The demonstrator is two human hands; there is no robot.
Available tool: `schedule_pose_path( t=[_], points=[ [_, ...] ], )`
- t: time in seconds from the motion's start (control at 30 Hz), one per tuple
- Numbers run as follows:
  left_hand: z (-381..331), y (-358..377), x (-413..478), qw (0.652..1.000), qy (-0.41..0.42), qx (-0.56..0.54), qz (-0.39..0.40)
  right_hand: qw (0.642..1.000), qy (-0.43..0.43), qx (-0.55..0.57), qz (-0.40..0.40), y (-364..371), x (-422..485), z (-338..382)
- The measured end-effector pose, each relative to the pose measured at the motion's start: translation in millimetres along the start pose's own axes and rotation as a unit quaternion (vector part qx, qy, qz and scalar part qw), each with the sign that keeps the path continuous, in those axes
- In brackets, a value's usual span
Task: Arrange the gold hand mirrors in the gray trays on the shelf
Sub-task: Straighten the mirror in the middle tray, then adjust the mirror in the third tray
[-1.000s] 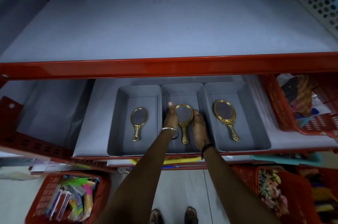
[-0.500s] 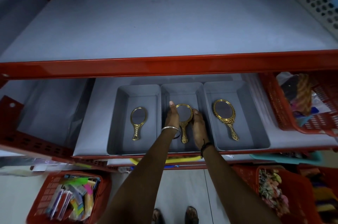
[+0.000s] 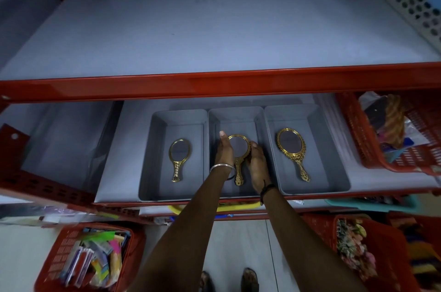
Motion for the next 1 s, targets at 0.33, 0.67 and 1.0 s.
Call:
schedule_pose_path(
  t=[0.33,0.67,1.0],
  points=[
    [-56,-18,-85,0.999,0.015,0.003,-0.052,0.996,0.023,-0.077,-0.050,-16,-11,3],
    [-17,-21,-95,0.992,-0.076,0.080,-0.061,0.964,0.109,-0.239,-0.046,-30,-27,-10],
    [-6,-14,-89,0.995,-0.088,0.017,-0.035,0.959,0.118,-0.258,-0.020,-22,-32,-3]
  ],
)
Point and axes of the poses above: each hand's wrist, its own x-axis towards the middle knuckle, its own y-axis out of the palm, z = x × y, the point moved 8 cm from there along x, towards the middle knuckle, and after that the axes turned 4 degrees about -y, right-handed, at the moved point
